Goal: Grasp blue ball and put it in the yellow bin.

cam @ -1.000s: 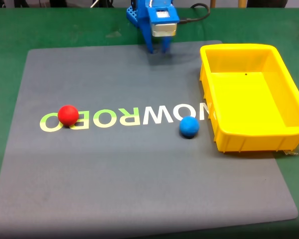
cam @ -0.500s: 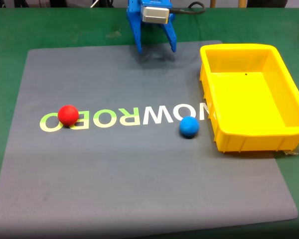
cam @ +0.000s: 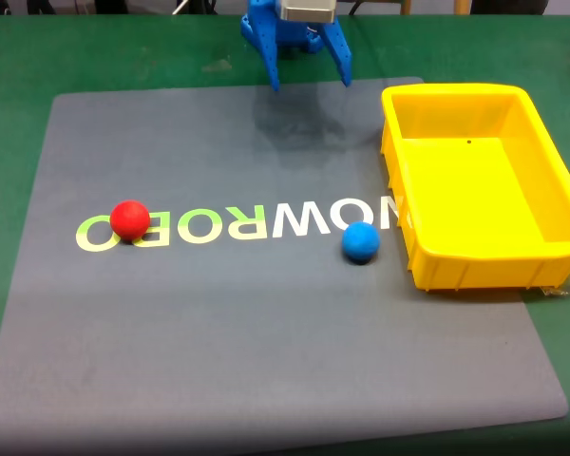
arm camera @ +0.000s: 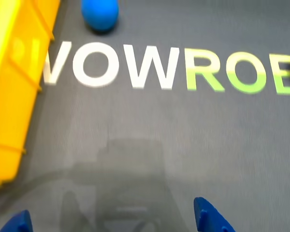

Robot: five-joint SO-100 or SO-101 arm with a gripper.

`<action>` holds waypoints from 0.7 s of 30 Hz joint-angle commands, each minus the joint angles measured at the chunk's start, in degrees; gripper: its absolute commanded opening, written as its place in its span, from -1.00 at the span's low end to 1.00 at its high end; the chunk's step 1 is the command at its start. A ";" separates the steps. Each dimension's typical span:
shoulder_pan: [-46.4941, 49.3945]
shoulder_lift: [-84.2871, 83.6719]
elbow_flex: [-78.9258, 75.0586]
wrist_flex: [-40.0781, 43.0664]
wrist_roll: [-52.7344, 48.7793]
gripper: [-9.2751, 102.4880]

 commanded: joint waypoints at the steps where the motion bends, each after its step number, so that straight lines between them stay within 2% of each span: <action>1: -0.26 -9.32 -9.14 -5.19 0.88 -0.16; 8: -0.35 -23.99 -18.63 -9.93 0.70 -0.17; 21: -0.62 -42.45 -25.40 -21.88 -0.18 -0.18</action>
